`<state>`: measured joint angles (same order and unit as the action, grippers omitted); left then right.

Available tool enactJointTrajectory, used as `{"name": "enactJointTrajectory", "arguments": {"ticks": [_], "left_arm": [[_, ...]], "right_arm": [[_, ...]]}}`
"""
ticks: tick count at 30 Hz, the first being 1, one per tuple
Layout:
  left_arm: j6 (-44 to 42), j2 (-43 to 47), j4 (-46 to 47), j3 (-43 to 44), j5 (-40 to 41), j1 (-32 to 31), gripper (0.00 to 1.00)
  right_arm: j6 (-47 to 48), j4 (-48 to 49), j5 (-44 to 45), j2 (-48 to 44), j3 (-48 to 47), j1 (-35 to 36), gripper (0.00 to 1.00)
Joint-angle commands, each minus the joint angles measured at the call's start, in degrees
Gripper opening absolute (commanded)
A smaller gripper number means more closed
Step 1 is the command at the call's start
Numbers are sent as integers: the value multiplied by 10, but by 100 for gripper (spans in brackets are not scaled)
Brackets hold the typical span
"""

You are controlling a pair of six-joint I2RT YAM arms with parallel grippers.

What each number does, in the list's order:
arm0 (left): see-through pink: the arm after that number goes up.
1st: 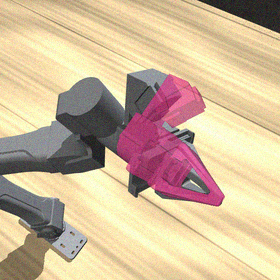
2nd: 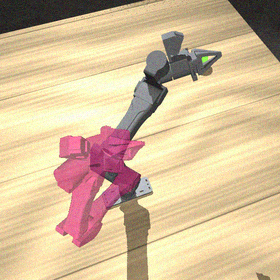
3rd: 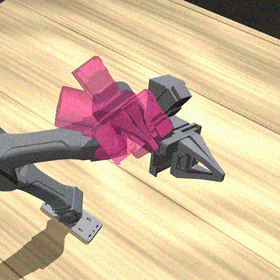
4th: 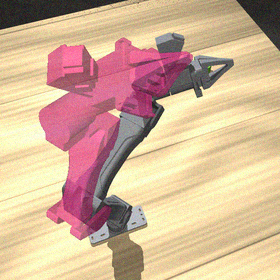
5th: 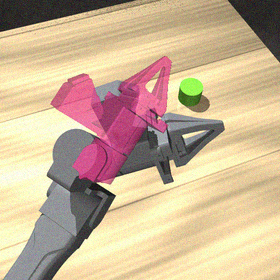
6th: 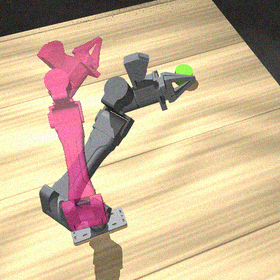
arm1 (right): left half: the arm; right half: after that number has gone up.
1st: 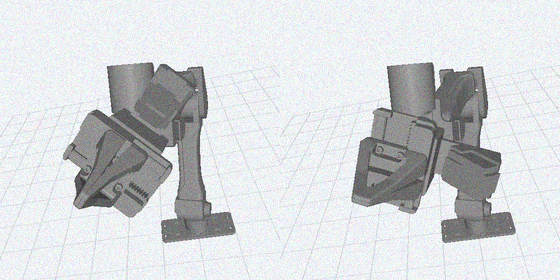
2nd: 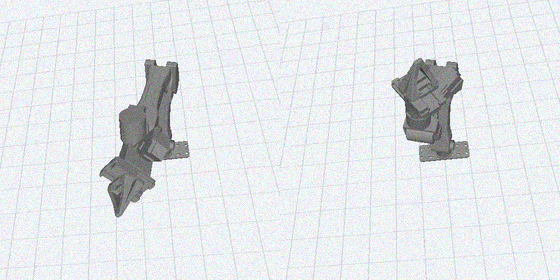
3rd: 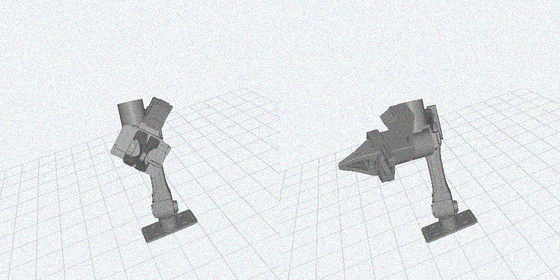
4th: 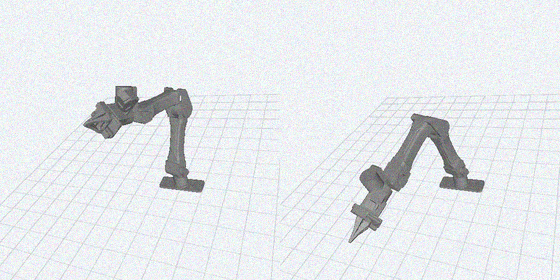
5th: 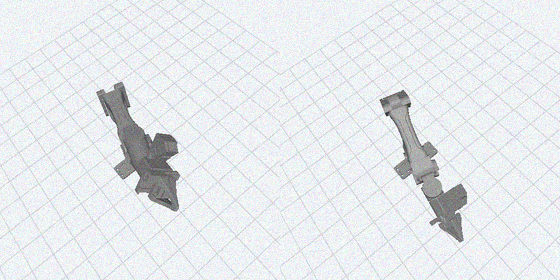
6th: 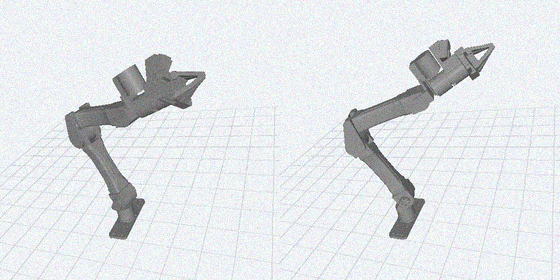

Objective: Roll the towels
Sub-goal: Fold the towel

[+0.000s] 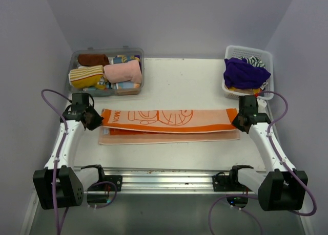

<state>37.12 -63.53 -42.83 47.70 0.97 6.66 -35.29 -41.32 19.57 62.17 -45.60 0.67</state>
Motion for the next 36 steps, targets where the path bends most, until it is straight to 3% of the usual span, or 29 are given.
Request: {"name": "enactJointTrajectory", "arguments": {"ticks": [1, 21, 36], "left_arm": [[31, 18, -29, -28, 30, -1, 0], [83, 26, -17, -83, 44, 0, 0], [88, 68, -70, -26, 56, -1, 0]], "right_arm": [[-2, -3, 8, -13, 2, -4, 0], [-18, 20, -23, -21, 72, -4, 0], [-21, 4, 21, -50, 56, -4, 0]]}}
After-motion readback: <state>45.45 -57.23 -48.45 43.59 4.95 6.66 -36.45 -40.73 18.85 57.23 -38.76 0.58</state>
